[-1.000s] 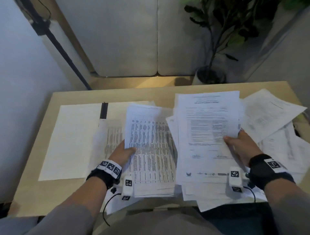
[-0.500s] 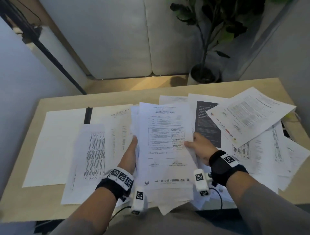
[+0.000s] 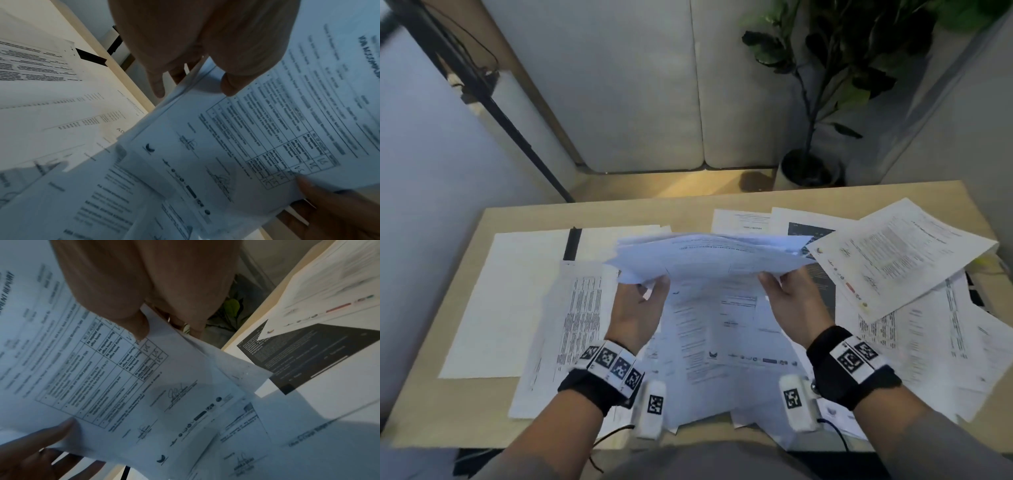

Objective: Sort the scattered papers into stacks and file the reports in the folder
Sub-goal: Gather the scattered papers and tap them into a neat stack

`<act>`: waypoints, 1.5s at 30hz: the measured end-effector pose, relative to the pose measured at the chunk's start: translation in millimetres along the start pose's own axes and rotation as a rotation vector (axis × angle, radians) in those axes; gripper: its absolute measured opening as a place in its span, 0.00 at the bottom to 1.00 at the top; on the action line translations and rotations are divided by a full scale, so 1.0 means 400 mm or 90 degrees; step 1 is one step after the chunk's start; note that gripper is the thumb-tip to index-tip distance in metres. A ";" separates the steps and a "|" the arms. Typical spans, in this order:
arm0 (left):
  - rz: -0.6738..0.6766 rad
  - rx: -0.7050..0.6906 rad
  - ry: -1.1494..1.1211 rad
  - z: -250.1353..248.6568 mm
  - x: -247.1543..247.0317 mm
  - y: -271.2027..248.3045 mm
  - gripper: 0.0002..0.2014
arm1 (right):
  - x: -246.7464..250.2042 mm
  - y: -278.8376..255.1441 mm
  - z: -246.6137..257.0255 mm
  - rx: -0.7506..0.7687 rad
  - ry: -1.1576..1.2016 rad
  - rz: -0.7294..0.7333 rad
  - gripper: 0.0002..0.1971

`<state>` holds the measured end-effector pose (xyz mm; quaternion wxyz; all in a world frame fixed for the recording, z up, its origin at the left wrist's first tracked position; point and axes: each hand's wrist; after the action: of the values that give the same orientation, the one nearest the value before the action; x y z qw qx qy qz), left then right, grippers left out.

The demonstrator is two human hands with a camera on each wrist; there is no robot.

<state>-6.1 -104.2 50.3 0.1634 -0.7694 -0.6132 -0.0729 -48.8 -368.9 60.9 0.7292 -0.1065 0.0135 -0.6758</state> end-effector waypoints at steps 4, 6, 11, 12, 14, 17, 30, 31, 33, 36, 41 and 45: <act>-0.011 0.004 0.035 0.003 -0.005 0.016 0.09 | -0.018 0.016 -0.009 -0.007 -0.014 -0.030 0.19; -0.019 0.043 0.049 0.006 -0.010 0.029 0.21 | -0.031 0.021 0.007 -0.009 -0.019 -0.039 0.19; -0.066 -0.027 -0.016 -0.035 0.000 0.039 0.17 | -0.026 0.019 0.022 0.048 0.006 -0.081 0.20; -0.061 -0.035 -0.035 -0.038 0.003 0.031 0.20 | -0.023 0.015 0.018 0.049 0.007 -0.083 0.20; -0.051 -0.027 -0.058 -0.024 0.002 0.023 0.24 | -0.028 0.011 0.011 0.038 -0.007 -0.080 0.17; -0.032 -0.009 -0.077 -0.011 -0.013 0.032 0.32 | -0.052 0.020 0.011 -0.022 -0.062 -0.050 0.17; -0.120 -0.141 -0.044 -0.153 -0.020 0.015 0.28 | -0.077 0.028 0.104 0.061 0.044 -0.155 0.16; -0.132 -0.158 -0.026 -0.172 -0.024 -0.003 0.31 | -0.079 0.021 0.120 0.081 0.014 -0.168 0.13; -0.145 -0.158 -0.004 -0.194 -0.043 -0.034 0.35 | -0.088 0.011 0.139 0.118 -0.022 -0.180 0.10; -0.145 -0.154 -0.001 -0.164 -0.070 -0.056 0.29 | -0.105 0.000 0.127 0.144 -0.052 -0.164 0.12; -0.149 -0.076 0.046 -0.090 -0.044 -0.064 0.15 | -0.092 -0.004 0.040 0.057 0.000 -0.122 0.21; -0.122 -0.070 0.077 -0.089 -0.005 -0.064 0.18 | -0.060 0.004 0.011 0.006 0.018 -0.078 0.20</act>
<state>-28.4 -113.2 87.4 0.1498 -0.7091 -0.6681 -0.1684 -48.6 -344.4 62.0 0.6864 -0.0940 0.0144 -0.7210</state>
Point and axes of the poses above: each hand's wrist, its own y-axis towards the middle knuckle, its own x-axis out of the back of the hand, z = x × y, and after that the axes turned 12 degrees about z, right-handed
